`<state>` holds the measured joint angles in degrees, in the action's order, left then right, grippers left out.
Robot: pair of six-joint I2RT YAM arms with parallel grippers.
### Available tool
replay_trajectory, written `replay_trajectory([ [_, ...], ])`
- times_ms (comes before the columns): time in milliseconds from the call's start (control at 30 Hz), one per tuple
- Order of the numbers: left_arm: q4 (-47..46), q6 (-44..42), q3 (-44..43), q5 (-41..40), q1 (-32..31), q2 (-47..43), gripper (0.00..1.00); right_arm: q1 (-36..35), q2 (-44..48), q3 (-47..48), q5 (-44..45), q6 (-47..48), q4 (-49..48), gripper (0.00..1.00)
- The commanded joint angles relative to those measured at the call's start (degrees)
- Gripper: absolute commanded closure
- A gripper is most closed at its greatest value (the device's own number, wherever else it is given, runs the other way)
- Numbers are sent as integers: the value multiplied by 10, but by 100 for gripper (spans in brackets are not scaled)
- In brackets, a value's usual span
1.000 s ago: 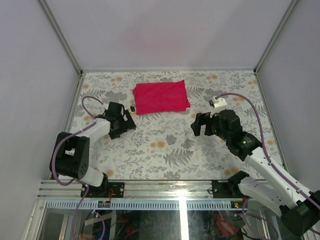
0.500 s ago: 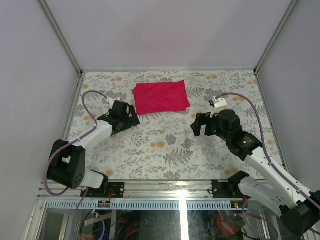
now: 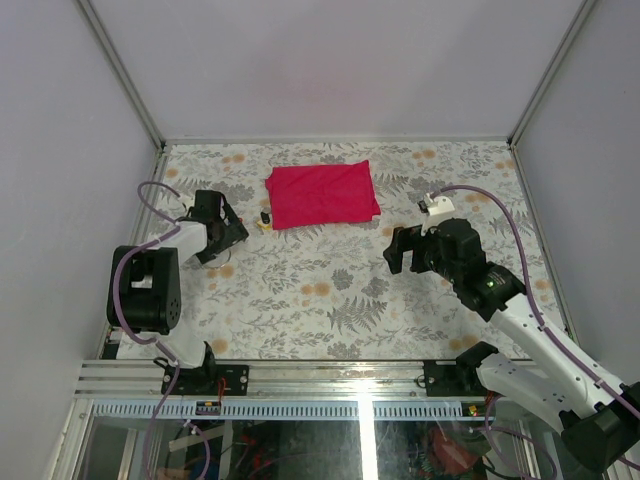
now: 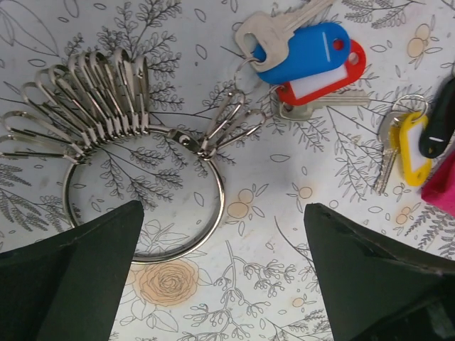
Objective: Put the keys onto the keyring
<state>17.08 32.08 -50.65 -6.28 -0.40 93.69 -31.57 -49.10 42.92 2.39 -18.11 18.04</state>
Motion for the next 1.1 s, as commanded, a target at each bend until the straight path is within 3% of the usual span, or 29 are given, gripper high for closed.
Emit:
replay_trajectory([
  [0, -25, -7, -11, 13, 4, 9, 0, -2, 6, 33, 15, 14, -8, 1],
  [267, -21, 6, 8, 24, -6, 7, 0, -2, 4, 31, 14, 11, -12, 1],
  [533, -39, 60, 96, 29, -94, -51, 0, -3, -1, 33, 12, 5, -15, 1],
  [800, -70, 134, 146, 23, -234, -63, 0, -2, -10, 43, -1, -7, -15, 1],
  [1067, -80, 186, 66, 8, -392, -6, 0, -2, 19, 30, 36, -31, -4, 1],
])
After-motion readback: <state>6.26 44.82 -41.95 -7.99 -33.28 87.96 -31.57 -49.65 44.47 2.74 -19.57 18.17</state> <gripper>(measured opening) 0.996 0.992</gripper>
